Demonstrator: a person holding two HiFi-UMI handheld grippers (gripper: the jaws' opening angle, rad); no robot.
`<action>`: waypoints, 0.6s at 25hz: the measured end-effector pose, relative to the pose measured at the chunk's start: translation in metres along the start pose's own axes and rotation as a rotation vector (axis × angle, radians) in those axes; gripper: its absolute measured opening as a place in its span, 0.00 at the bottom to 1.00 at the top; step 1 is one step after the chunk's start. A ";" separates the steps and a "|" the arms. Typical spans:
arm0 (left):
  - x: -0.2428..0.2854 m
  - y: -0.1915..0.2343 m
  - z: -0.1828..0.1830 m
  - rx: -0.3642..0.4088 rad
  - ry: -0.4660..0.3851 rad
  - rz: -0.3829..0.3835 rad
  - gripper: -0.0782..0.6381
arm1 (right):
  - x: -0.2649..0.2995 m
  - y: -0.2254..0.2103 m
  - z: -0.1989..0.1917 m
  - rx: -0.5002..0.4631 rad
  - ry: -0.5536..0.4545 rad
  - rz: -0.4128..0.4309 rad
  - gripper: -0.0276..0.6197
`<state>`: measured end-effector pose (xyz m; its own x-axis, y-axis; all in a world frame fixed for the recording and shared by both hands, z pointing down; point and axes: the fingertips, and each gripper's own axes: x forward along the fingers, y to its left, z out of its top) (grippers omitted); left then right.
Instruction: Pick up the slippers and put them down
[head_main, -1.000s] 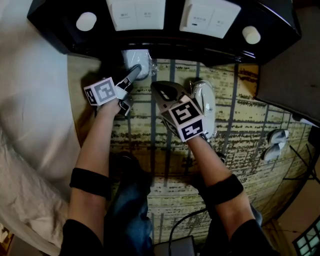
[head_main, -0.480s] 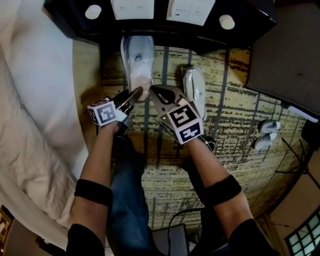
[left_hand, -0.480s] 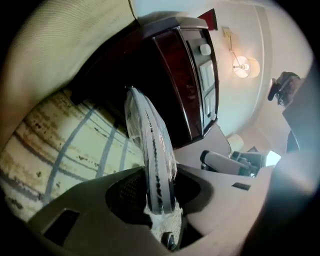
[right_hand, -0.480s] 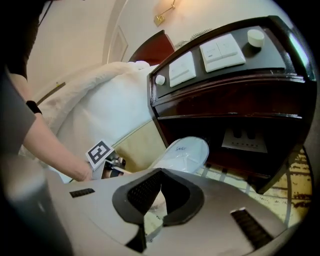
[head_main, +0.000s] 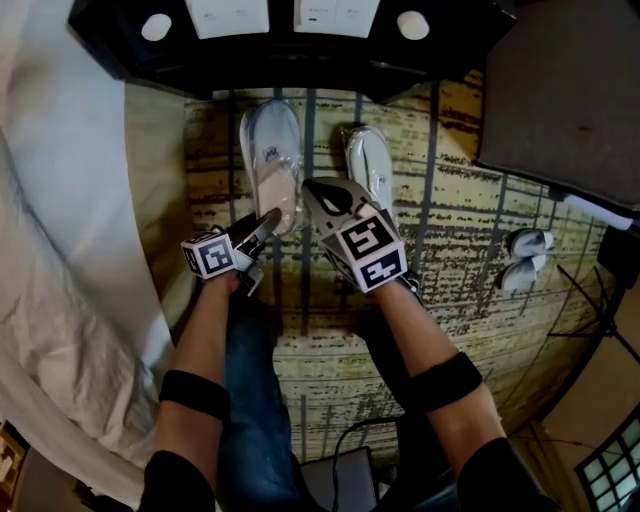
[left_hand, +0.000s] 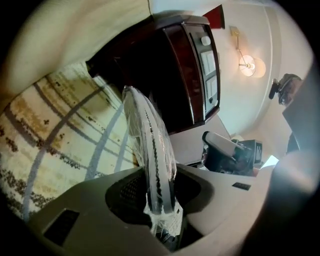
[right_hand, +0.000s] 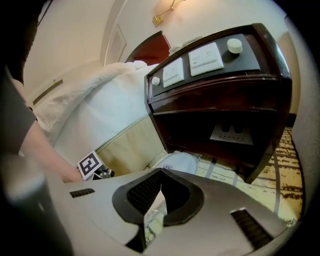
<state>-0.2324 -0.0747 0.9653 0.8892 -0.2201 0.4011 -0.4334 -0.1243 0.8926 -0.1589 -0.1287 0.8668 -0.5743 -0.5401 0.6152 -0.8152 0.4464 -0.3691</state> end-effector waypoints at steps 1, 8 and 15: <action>0.004 0.005 -0.005 -0.006 0.013 0.003 0.27 | 0.001 -0.004 -0.008 0.006 0.005 -0.005 0.05; 0.028 0.051 -0.040 -0.046 0.075 0.044 0.27 | 0.008 -0.029 -0.065 0.034 0.042 -0.037 0.05; 0.030 0.078 -0.059 -0.031 0.113 0.168 0.35 | 0.011 -0.029 -0.075 0.062 0.053 -0.022 0.05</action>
<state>-0.2308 -0.0337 1.0594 0.8165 -0.1255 0.5636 -0.5736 -0.0649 0.8166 -0.1363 -0.0940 0.9369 -0.5524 -0.5099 0.6595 -0.8318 0.3886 -0.3963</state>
